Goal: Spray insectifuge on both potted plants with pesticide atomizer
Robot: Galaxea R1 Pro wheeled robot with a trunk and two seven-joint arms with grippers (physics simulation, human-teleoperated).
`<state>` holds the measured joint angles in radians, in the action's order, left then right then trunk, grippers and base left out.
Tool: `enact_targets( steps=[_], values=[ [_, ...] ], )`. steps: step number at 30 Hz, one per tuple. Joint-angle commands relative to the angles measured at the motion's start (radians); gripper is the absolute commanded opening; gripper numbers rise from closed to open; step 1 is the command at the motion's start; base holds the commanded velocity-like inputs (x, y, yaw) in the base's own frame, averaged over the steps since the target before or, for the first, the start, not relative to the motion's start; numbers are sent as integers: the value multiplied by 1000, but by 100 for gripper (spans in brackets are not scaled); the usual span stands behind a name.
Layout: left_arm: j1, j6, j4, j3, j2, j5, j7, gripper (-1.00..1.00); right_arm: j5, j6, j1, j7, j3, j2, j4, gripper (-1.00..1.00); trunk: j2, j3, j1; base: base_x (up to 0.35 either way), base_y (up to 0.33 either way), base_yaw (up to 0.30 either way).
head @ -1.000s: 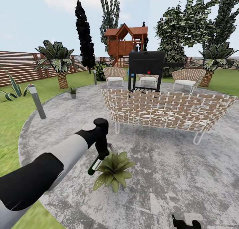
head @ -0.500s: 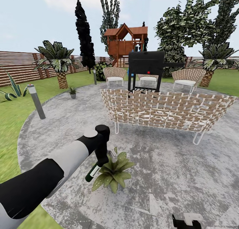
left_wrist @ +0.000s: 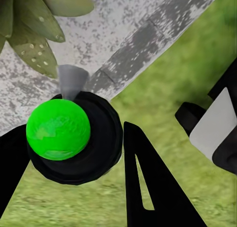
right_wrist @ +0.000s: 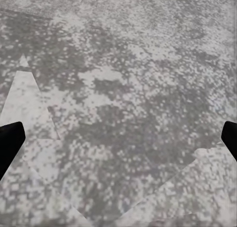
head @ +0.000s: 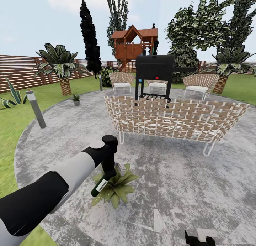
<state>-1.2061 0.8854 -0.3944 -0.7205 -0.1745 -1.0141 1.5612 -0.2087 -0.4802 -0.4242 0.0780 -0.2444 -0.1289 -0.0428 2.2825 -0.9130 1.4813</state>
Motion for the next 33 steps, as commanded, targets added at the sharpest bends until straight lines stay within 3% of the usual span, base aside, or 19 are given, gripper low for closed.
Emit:
enact_targets(
  steps=[1, 5, 10, 12, 16, 18, 21, 26, 33],
  values=[
    [0, 10, 0, -2, 0, -9, 10, -100, -11, -3, -1, 5, -6, 0, 1, 100, 0, -1, 0, -8, -6, 0],
    [4, 9, 4, -2, 0, -8, 10, -100, -11, -3, -1, 5, -6, 1, 1, 100, 0, -1, 0, -2, -1, 0],
    [49, 10, -4, -3, 0, -23, 10, -100, -11, -3, -1, 5, -6, 1, 1, 100, 0, -1, 0, 0, 0, 0],
    [36, 12, -11, -4, 0, -20, 10, -100, -11, -3, -1, 5, -6, 1, 1, 100, 0, -1, 0, 0, 0, 0],
    [-51, 18, -18, -1, 0, -6, 10, -100, -11, -3, -1, 5, -6, 1, 1, 100, 0, -1, 0, 0, 0, 0],
    [-57, 17, -17, 2, 0, -5, 10, -100, -11, -3, -1, 5, -6, 2, 1, 100, 0, -1, 0, 0, 0, 0],
    [-29, 17, -14, 4, 0, -6, 10, -100, -11, -3, -1, 5, -6, 2, 1, 100, 0, -1, 0, 0, 0, 0],
    [78, 15, -16, 1, 0, -19, 10, -100, -12, -3, -1, 5, -6, 2, 1, 100, 0, -1, 0, 0, 0, 0],
    [120, 12, -11, 4, 0, -23, 10, -100, -11, -3, -1, 5, -6, 2, 1, 100, 0, -1, 0, 0, 0, 0]
  ],
)
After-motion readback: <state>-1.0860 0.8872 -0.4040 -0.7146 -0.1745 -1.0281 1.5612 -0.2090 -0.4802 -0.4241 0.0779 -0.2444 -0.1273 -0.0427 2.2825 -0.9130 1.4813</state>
